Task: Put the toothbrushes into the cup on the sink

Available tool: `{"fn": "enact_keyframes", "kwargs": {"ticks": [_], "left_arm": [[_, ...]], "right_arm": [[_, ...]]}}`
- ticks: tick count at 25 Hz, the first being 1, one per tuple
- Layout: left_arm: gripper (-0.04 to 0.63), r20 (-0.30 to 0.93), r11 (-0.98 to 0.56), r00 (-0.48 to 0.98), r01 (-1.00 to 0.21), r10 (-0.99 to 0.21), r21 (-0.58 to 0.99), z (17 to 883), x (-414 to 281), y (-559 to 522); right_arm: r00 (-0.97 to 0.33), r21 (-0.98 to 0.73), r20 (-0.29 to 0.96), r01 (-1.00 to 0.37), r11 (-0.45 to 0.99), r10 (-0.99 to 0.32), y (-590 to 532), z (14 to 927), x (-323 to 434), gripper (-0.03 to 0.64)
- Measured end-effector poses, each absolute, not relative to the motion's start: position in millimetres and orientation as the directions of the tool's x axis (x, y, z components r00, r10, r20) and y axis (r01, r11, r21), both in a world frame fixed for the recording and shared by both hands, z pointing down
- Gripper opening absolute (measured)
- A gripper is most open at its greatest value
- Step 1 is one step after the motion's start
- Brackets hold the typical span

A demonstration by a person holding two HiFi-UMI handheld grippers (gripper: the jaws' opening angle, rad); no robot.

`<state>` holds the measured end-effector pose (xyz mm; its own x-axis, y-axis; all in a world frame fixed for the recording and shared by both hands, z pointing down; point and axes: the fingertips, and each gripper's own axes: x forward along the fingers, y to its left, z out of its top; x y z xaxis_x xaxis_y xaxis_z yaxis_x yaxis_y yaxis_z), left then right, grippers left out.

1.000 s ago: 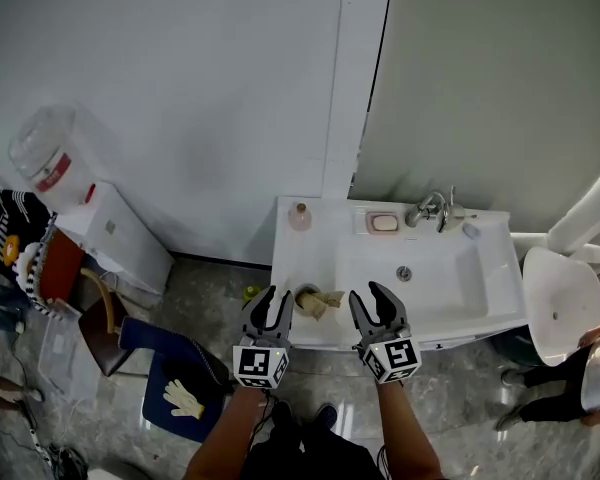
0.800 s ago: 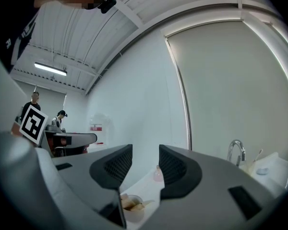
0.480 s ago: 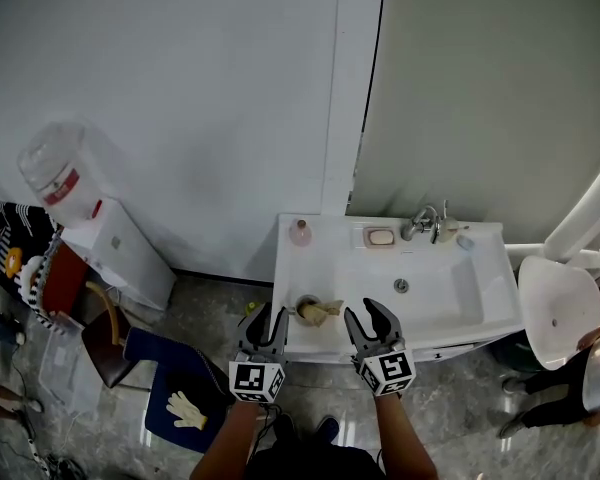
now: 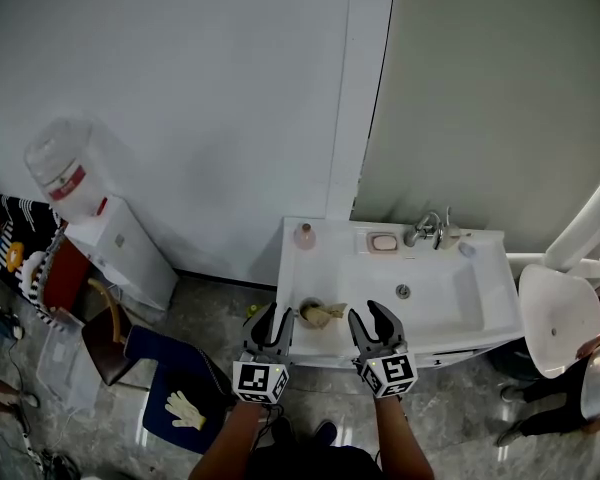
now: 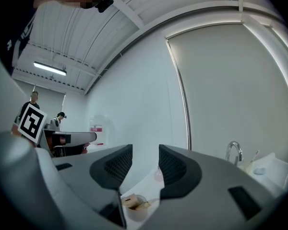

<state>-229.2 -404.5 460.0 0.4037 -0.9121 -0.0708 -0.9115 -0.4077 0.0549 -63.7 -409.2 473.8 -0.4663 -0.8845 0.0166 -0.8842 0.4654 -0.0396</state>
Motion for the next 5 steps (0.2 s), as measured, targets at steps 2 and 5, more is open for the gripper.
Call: {"fn": "enact_keyframes", "kwargs": {"ticks": [2, 5], "left_arm": [[0.123, -0.068, -0.413, 0.41, -0.909, -0.91, 0.055, 460.5, -226.5, -403.1], [0.123, -0.067, -0.423, 0.419, -0.904, -0.905, 0.061, 459.8, -223.2, -404.1]], "right_arm": [[-0.461, -0.04, 0.02, -0.887, 0.461, -0.887, -407.7, 473.2, -61.6, 0.184], [-0.449, -0.041, 0.02, -0.893, 0.448, -0.893, -407.4, 471.3, -58.3, 0.184]]}}
